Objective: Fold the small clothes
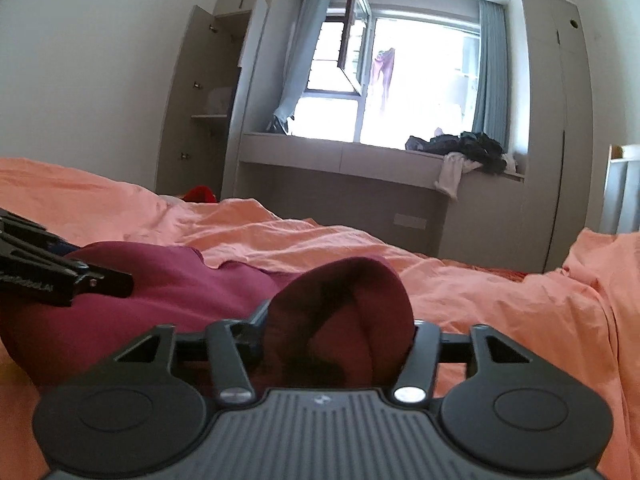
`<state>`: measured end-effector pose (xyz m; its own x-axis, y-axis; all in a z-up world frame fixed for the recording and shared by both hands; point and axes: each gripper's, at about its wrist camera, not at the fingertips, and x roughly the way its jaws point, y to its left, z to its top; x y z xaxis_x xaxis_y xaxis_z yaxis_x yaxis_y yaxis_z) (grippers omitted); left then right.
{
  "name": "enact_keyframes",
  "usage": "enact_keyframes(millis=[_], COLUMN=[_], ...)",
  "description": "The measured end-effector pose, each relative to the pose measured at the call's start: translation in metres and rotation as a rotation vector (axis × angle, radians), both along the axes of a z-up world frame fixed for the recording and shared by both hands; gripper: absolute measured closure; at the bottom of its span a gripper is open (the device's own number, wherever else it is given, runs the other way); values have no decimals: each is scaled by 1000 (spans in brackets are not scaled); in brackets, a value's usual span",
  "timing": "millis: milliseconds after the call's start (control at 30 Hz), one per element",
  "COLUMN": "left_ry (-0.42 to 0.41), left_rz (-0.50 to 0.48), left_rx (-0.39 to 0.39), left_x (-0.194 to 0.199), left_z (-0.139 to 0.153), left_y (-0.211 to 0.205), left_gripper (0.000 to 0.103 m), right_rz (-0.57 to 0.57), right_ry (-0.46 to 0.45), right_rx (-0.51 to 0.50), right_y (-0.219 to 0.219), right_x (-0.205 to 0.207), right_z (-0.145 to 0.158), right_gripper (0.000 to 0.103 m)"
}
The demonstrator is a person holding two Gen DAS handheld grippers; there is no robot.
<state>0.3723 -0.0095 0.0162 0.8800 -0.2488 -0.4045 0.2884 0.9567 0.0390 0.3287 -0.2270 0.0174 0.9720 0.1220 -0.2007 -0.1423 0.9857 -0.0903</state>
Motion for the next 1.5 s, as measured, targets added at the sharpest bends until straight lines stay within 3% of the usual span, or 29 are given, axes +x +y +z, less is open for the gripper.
enact_keyframes(millis=[67, 267, 600, 667, 867, 1200, 1500], left_ry=[9, 53, 54, 49, 29, -109, -124], left_rz=[27, 83, 135, 147, 149, 82, 111], left_rx=[-19, -103, -130, -135, -150, -114, -163], left_x=[-4, -7, -6, -8, -17, -76, -136], left_z=[-2, -7, -9, -8, 1, 26, 32], left_y=[3, 15, 19, 20, 20, 8, 14], left_gripper=[35, 23, 9, 1, 1, 1, 0], right_rz=[-23, -65, -73, -74, -91, -123, -145], right_ry=[10, 22, 6, 5, -13, -108, -230], right_rx=[12, 56, 92, 94, 82, 118, 144], right_y=[-3, -13, -22, -22, -21, -22, -26], right_x=[1, 0, -8, -9, -16, -72, -153], right_z=[-2, -4, -10, -11, -9, 7, 11], right_gripper=[23, 0, 0, 0, 0, 0, 0])
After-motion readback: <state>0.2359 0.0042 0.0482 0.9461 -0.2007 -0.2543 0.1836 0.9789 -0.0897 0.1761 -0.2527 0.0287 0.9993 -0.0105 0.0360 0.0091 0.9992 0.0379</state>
